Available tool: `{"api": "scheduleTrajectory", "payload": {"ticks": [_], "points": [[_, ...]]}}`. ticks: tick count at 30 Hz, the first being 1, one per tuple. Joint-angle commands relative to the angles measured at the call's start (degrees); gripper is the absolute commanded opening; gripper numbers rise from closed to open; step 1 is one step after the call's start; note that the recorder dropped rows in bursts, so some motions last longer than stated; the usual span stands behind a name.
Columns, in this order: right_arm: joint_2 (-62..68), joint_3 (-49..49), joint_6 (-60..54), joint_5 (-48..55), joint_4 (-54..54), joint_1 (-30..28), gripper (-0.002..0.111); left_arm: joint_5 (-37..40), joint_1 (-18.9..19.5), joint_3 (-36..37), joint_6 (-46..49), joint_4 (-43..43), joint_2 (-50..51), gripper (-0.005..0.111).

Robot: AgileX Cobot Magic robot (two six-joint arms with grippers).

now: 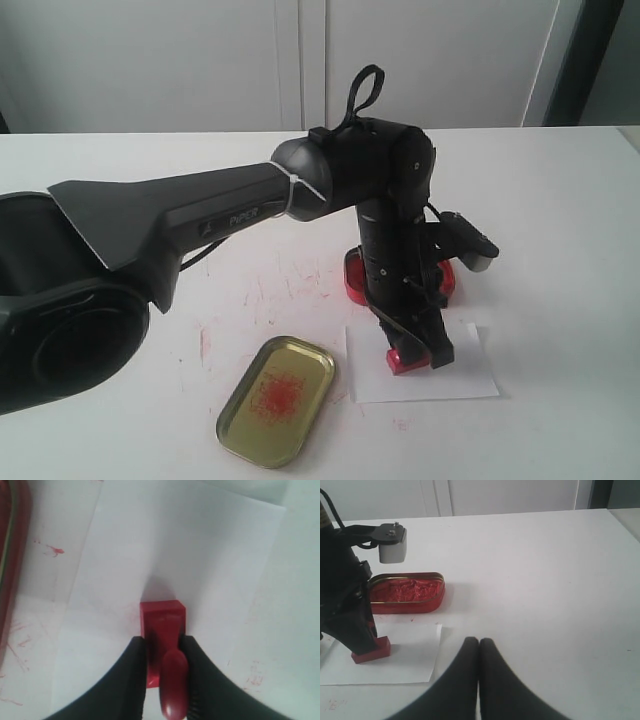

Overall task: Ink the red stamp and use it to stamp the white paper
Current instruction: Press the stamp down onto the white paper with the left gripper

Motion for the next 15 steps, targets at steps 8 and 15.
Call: {"api": "scheduleTrajectory", "payload": {"ticks": [8,15], "points": [[-0.35,0.29,0.28,-0.8,0.07,0.21,0.0,-1.92,-0.6,1.04,-5.01,4.78,-4.96,0.0],[-0.35,0.29,0.28,-0.8,0.2,0.21,0.0,0.14,-0.6,1.04,-7.76,1.17,-4.96,0.0]]}}
